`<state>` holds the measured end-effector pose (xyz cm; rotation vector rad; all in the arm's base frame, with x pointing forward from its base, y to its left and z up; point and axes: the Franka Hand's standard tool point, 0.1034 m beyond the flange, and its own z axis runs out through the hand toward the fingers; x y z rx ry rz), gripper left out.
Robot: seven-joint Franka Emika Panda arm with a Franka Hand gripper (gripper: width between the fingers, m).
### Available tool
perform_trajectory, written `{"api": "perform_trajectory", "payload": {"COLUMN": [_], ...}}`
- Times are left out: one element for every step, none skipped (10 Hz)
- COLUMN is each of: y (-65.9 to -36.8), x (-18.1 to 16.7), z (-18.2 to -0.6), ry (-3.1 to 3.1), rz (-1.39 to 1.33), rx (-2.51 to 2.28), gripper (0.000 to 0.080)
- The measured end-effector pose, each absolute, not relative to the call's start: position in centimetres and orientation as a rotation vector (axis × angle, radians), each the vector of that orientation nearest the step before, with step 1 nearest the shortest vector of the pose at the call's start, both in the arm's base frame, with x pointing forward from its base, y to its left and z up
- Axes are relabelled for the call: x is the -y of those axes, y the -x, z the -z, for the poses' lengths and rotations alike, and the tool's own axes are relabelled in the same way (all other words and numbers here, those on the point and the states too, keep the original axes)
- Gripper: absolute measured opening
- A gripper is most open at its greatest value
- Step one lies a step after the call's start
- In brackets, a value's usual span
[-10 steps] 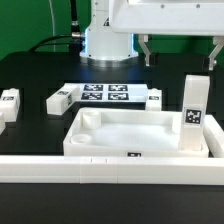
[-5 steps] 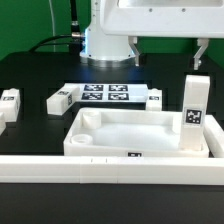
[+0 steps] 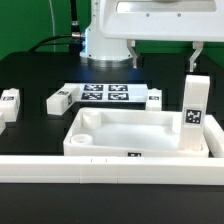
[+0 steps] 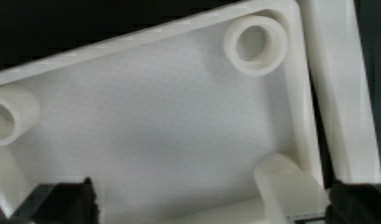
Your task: Assemble desk
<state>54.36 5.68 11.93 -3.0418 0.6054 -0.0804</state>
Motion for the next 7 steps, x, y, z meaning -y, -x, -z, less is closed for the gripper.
{"api": "perform_trajectory", "payload": {"y": [-54.3,-53.4,-52.1,-51.1,-50.6,-50.6,-50.7], "x": [-5.7,-5.7,-5.8,-5.5,-5.3,-5.3,-5.3], "z": [-11.9,-11.5,-10.9,-10.2,-9.8,-9.9,-9.9], "ry": [3.044,3.055,3.068,3.080,3.082,3.085,3.084], "rz": [0.086,0.115,0.128,0.123,0.117,0.082,0.092], "rx": [-0.593,-0.516,-0.443,-0.378,-0.367,-0.368,-0.367], "gripper": [0.0649,0.0649,0.0649,0.0649,0.0649,0.0649,0.0649]}}
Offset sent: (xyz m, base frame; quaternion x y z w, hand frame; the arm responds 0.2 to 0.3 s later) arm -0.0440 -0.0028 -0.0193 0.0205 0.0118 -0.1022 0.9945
